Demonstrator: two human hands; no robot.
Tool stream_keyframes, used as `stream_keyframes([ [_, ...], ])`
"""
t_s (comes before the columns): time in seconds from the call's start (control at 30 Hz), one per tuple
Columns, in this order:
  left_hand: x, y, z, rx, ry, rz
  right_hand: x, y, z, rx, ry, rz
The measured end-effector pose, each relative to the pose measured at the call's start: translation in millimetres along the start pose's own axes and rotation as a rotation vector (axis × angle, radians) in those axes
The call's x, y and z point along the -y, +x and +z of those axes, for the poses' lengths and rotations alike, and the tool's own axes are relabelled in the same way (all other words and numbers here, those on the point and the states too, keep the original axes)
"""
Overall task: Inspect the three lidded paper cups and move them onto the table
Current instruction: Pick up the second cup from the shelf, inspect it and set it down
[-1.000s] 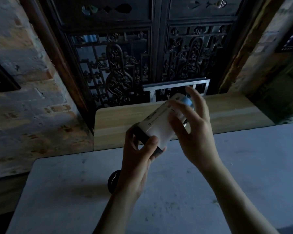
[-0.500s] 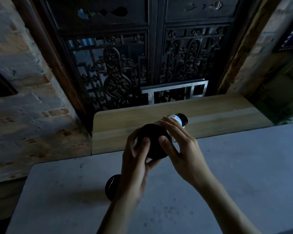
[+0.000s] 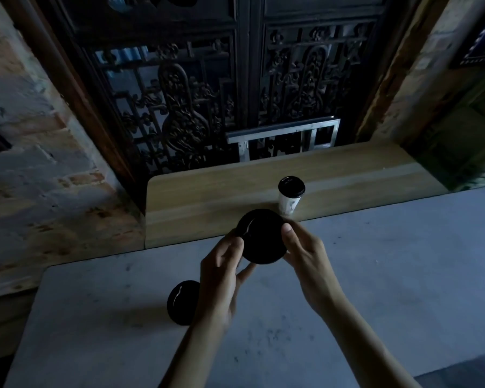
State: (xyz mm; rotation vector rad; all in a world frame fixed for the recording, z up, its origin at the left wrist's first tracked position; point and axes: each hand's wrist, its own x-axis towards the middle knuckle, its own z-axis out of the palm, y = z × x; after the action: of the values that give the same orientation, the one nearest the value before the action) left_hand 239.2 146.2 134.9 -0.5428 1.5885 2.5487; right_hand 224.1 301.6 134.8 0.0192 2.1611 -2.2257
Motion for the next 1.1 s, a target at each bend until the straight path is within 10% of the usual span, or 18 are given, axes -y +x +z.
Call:
stream_keyframes([
  [1.1,129,24,-63,-0.102,0.183,-0.360,-140,-29,-6,-0.065,0.081,0.567],
])
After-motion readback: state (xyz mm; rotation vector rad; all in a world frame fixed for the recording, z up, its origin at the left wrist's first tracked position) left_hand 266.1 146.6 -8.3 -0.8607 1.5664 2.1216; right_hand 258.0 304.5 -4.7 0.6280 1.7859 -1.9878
